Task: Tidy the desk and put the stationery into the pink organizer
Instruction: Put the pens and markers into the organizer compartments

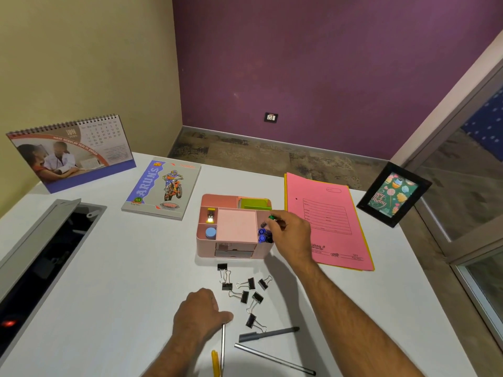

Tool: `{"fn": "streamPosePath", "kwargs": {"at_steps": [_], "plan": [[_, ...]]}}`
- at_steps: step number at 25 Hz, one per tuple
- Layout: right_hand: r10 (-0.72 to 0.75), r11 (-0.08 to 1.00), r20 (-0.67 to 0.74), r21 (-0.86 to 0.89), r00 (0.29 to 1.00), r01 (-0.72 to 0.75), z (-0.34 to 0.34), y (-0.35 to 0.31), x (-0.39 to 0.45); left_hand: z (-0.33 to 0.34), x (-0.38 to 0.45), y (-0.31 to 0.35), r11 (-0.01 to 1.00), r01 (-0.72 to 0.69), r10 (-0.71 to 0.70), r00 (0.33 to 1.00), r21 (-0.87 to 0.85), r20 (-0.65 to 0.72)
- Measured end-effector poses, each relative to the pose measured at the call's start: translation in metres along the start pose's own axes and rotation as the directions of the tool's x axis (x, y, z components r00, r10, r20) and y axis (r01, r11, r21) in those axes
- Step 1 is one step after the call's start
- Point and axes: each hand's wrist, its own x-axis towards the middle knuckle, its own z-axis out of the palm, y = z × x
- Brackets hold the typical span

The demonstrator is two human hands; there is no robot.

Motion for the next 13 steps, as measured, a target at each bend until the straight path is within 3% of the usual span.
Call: {"fn": "streamPosePath", "kwargs": {"at_steps": [5,8,11,13], "plan": [[0.055,0.998,0.067,-0.03,0.996,-0.053,0.003,0.008,-0.012,0.002,0.0,0.003,0.998,0.021,-0.021,1.0,-0.056,-0.007],[0.054,0.998,0.039,0.016,0.998,-0.055,-0.003,0.007,-0.022,0.0,-0.003,0.006,0.986,0.056,-0.059,0.998,-0.156,-0.016],[0.022,0.998,-0.073,0.065,0.997,-0.017,-0.008,0.002,-0.037,-0.004,-0.003,0.005,0.945,0.068,-0.083,0.996,-0.32,-0.033],[-0.006,0.989,-0.074,0.148,0.997,0.017,-0.01,-0.002,-0.05,-0.009,-0.003,0.007,0.863,0.058,-0.076,0.997,-0.501,-0.016]]}}
